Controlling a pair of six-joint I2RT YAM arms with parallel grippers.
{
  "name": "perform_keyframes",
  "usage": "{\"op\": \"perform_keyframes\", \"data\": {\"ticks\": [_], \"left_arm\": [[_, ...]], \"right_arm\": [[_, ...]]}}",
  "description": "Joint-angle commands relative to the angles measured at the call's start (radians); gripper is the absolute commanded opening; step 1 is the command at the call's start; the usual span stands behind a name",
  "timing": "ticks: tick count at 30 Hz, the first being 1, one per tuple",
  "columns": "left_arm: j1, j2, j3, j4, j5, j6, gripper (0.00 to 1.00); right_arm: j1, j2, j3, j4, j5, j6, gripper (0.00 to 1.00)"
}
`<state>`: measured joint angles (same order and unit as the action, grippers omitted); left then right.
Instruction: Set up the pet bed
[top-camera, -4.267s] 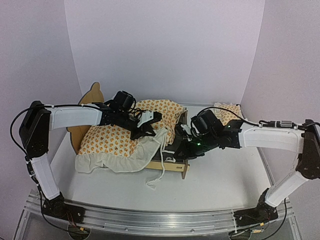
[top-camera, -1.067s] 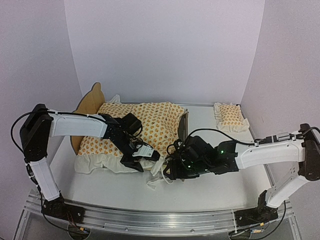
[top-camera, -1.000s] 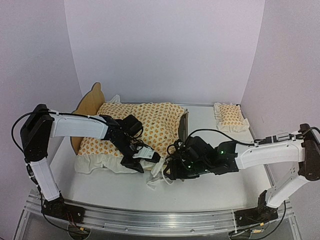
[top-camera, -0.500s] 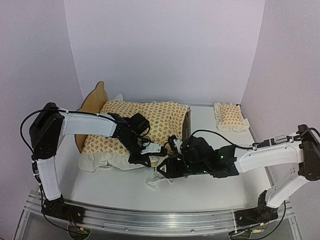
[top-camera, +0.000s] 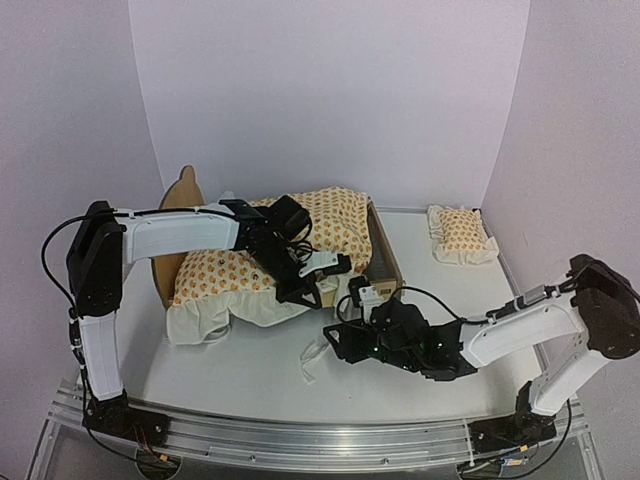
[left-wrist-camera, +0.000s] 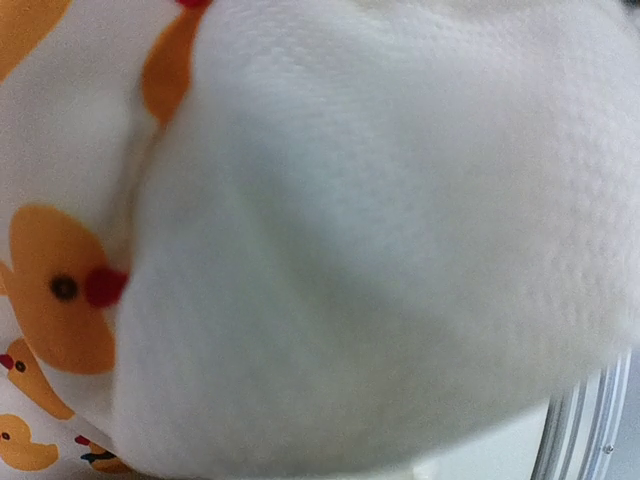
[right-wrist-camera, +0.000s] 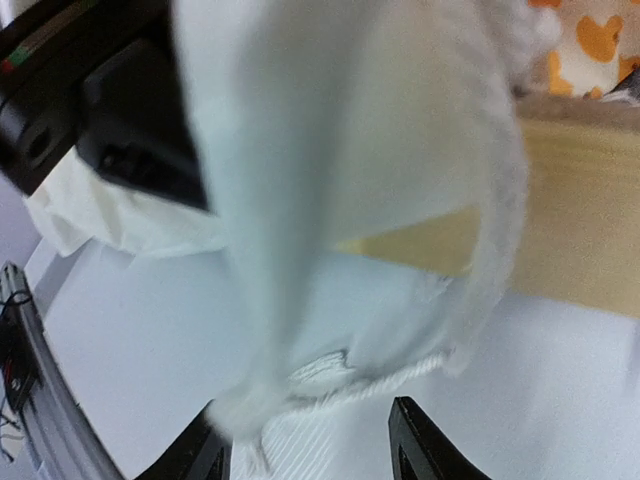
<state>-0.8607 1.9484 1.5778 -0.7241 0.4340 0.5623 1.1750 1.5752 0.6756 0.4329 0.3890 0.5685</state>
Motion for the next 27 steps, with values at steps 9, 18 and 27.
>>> {"op": "perform_keyframes", "data": {"ticks": [9,18,27], "left_arm": [[0.006,-0.064,0.087,0.027,0.103,-0.028,0.0],[0.006,-0.06,0.095,0.052,0.099,-0.026,0.0],[0.008,-0.061,0.103,0.036,0.114,-0.01,0.0]], "right_arm": [[-0.122,0.23,-0.017,0.449,0.118,-0.09,0.54],[-0.123,0.292,-0.033,0.581,-0.04,-0.066,0.49],[-0.149,0.359,0.02,0.612,0.007,-0.079,0.5]]}}
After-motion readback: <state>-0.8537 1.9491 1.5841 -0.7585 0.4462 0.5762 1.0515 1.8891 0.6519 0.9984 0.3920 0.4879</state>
